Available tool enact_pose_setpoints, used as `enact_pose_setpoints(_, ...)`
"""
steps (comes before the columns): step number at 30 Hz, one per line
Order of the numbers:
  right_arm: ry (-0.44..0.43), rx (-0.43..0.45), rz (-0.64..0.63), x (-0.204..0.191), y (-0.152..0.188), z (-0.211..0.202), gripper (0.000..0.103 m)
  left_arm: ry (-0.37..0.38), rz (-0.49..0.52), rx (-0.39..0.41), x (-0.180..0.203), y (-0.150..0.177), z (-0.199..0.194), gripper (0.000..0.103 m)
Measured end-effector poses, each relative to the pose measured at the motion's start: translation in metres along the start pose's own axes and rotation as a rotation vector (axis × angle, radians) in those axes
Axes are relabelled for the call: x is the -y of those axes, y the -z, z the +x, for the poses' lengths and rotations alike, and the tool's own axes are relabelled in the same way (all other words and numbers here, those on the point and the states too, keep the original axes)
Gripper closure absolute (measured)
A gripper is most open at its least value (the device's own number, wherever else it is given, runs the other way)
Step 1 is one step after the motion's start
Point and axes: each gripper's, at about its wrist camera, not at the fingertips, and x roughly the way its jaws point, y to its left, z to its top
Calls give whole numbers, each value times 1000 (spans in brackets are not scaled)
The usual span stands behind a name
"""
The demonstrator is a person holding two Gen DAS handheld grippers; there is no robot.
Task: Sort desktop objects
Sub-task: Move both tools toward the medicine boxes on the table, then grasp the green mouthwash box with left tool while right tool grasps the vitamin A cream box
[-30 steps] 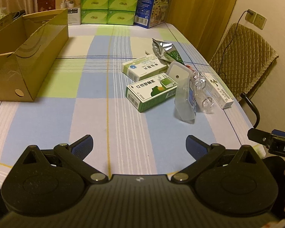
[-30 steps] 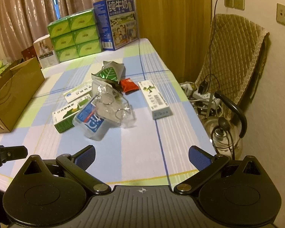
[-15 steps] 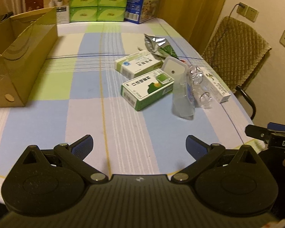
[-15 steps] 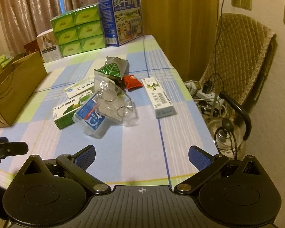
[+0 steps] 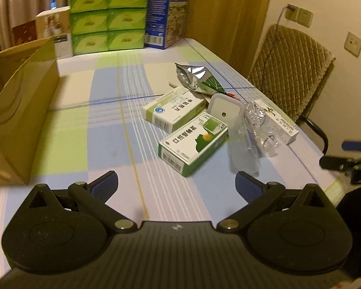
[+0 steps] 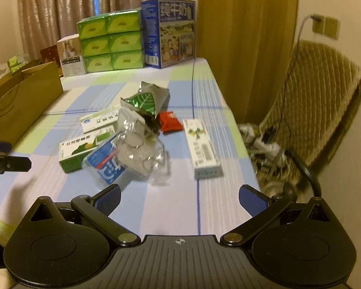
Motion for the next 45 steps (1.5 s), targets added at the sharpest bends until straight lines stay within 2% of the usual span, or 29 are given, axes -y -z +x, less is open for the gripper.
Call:
enact_pose_setpoints(4,-25,-32,-2,6,-8,17,2,0,94,-10,-5,-11,16,1)
enact_pose_setpoints(11,-3,-64,-31,14,-20,47,2,65,290,-3,3,-22,48,1)
enact_pose_setpoints(15,4,-74,-48,18,-25,64,4,94,337,-26,8,-26,66,10)
enact_pose_setpoints(17,-3,-90,-51,21,-28,76,11,104,351,-29,10,-27,74,13)
enact_pose_setpoints(21,-5,-116,-56,26,-32,96,14,128,360,-43,12,-30,87,17)
enact_pose_setpoints(24,4,-142,-54,30,-33,109,20,134,381,-54,14,-32,96,22)
enact_pose_setpoints(26,8,-157,-54,32,-33,116,33,142,388,-61,15,-33,101,23)
enact_pose_setpoints(27,10,-163,-54,32,-32,118,39,143,391,-68,16,-34,104,27)
enact_pose_setpoints(29,14,-177,-48,32,-31,120,61,143,390,-81,17,-34,109,35)
enact_pose_setpoints(31,24,-178,-44,30,-28,116,67,141,376,-86,17,-34,111,42)
enact_pose_setpoints(35,42,-187,-11,23,-20,101,67,127,347,-89,16,-29,103,47)
enact_pose_setpoints(40,45,-214,63,6,4,67,67,25,240,-113,16,-11,80,52)
enact_pose_setpoints(45,5,-207,86,-12,28,36,65,-12,115,-121,22,20,44,52)
